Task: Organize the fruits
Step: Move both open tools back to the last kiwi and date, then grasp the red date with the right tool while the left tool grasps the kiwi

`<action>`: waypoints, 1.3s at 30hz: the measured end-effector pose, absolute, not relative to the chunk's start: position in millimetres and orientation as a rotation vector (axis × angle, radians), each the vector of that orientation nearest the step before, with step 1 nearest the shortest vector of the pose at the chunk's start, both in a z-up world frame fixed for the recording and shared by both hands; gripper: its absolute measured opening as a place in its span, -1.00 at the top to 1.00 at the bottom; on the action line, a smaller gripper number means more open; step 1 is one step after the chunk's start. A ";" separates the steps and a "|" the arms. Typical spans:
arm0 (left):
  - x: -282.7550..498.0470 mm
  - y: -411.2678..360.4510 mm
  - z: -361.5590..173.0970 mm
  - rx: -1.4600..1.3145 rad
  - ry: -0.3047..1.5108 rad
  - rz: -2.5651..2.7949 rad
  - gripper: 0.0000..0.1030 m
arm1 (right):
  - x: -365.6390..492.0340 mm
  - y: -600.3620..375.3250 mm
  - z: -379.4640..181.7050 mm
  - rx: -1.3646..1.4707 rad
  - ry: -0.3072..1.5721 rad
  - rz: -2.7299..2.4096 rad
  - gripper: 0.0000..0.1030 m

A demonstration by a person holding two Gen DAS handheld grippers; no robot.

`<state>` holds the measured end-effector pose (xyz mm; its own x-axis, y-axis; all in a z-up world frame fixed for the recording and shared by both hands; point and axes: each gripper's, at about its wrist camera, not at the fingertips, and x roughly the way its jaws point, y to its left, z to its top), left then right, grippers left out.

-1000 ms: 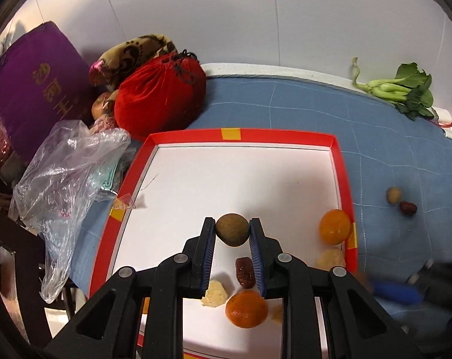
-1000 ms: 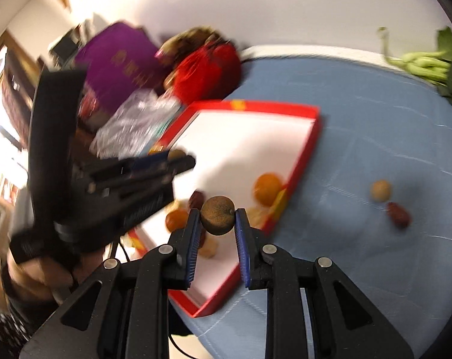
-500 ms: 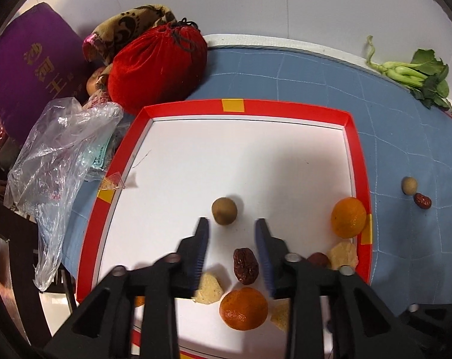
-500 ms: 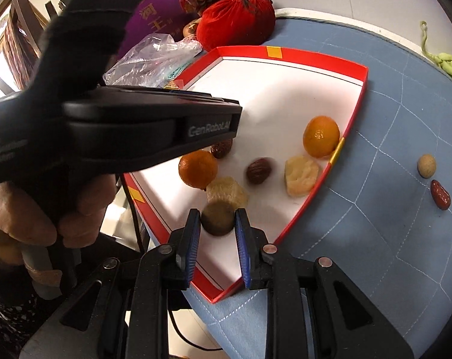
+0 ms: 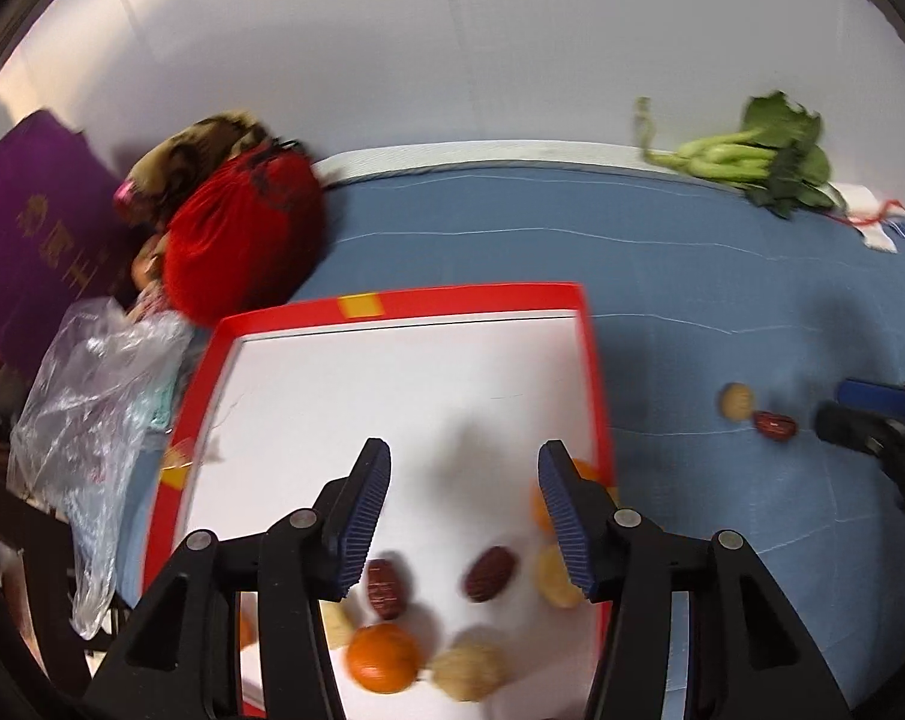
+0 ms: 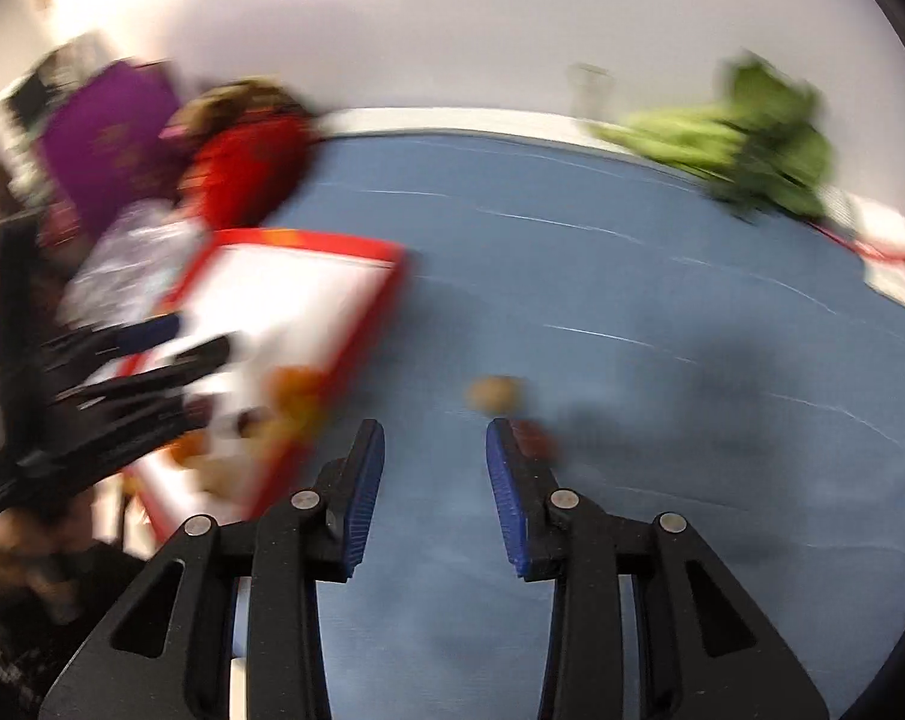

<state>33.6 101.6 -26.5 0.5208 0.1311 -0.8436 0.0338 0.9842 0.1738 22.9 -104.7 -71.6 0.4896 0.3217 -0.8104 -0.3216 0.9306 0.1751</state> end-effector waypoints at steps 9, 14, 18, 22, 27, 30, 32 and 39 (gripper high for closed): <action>27.9 57.9 -32.5 0.280 1.013 -0.039 -0.04 | 42.0 -101.8 -102.6 -0.047 1.084 0.334 0.35; 27.5 57.0 -34.7 0.279 1.024 -0.040 -0.05 | 51.5 -90.7 -116.2 -0.082 1.089 0.287 0.43; 31.6 57.3 -35.8 0.250 1.032 -0.044 -0.05 | 49.3 -91.0 -116.4 -0.100 1.069 0.250 0.66; 37.0 40.0 -36.6 0.258 1.025 -0.086 -0.06 | 45.0 -115.4 -107.6 0.009 1.073 0.219 0.67; 48.4 3.7 -44.0 0.313 0.995 -0.165 -0.06 | 42.6 -168.5 -88.3 0.258 1.048 0.203 0.67; 59.6 -11.5 -55.0 0.334 1.005 -0.196 -0.05 | 38.8 -195.6 -82.5 0.356 1.028 0.199 0.67; 65.4 -20.5 -64.3 0.349 1.012 -0.227 -0.05 | 36.3 -206.8 -80.9 0.383 1.025 0.199 0.67; 66.9 -21.1 -73.4 0.322 1.007 -0.302 -0.05 | 31.4 -215.9 -75.6 0.433 1.036 0.251 0.67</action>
